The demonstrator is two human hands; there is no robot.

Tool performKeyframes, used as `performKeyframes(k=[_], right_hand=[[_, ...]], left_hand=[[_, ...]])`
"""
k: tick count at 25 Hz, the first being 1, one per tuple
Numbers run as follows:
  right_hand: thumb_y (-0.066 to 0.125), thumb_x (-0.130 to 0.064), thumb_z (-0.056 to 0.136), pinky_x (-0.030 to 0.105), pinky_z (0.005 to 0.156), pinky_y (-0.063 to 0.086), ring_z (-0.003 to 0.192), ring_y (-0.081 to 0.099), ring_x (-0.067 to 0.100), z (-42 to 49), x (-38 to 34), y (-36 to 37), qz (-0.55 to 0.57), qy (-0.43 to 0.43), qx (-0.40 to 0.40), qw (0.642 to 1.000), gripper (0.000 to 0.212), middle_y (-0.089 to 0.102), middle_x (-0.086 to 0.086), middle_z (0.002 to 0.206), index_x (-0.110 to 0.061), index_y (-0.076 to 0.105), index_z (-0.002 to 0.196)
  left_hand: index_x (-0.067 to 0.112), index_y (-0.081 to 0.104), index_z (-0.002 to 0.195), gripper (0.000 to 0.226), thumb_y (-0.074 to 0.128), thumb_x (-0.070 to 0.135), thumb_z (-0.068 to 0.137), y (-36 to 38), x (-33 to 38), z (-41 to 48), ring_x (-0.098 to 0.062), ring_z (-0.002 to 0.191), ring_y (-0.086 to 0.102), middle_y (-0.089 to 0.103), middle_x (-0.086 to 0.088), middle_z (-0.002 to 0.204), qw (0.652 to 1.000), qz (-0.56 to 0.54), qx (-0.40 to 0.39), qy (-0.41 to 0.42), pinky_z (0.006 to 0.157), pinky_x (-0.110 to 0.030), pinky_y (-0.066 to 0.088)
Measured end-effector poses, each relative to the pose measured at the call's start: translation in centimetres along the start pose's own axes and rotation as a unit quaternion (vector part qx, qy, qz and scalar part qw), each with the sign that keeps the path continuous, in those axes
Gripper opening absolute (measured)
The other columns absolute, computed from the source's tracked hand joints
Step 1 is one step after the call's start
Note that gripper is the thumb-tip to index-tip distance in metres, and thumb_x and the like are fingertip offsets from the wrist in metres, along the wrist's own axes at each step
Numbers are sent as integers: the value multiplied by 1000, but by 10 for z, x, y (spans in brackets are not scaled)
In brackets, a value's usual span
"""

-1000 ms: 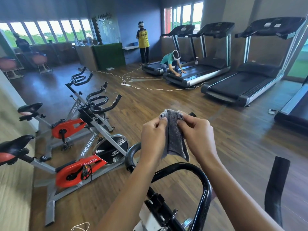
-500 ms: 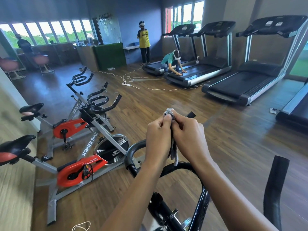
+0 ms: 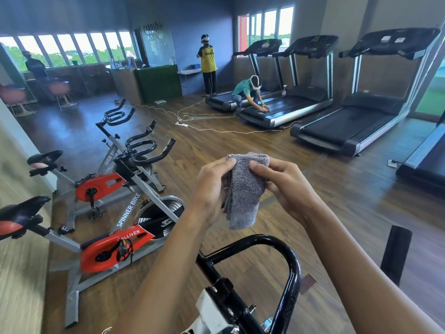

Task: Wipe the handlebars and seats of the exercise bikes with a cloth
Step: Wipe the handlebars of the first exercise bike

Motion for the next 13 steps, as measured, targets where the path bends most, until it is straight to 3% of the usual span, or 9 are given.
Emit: performKeyframes(k=[3,5,9,11,13], right_hand=[[81,-27,74,25,86,53,108,67,10,0,-8,-6,-18,-75,94,993,24,71,-3,117,-14,81,93],[81,-22,78,22,79,54,96,69,10,-3,-14,-6,-25,-93,112,989,20,72,1,109,-10,80,94],[75,-18,85,34,77,54,83,68,21,-1,-28,-7,31,-74,87,993,22,73,13,90,0,75,98],[72,-21,85,38,86,52,87,67,22,4,-29,-12,94,-36,61,993,28,73,10,93,0,72,105],[67,-25,87,43,100,51,99,66,25,4,-22,-9,164,35,-31,985,42,71,14,107,2,65,119]], left_hand=[[16,69,103,27,44,25,105,0,-2,-1,-7,75,68,72,2,85,1000,18,-17,2,66,-24,53],[16,70,106,20,53,27,101,3,-7,-3,-13,87,70,74,-3,96,999,24,-35,2,75,-31,58],[5,71,108,24,75,10,85,6,-22,-4,-24,93,71,76,-13,103,997,52,-52,-8,90,-44,55],[2,71,110,30,75,12,82,7,-25,-5,-24,94,71,75,-15,105,998,29,-62,-10,87,-40,57],[-1,70,111,36,74,13,78,10,-25,-6,-23,94,71,75,-15,105,997,-6,-78,-12,81,-31,57]])
Point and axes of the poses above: each hand's wrist, its own z-axis towards the middle knuckle, its own y-axis out of the palm, x = y × z, the point moved 5 cm from there along z, towards the middle knuckle
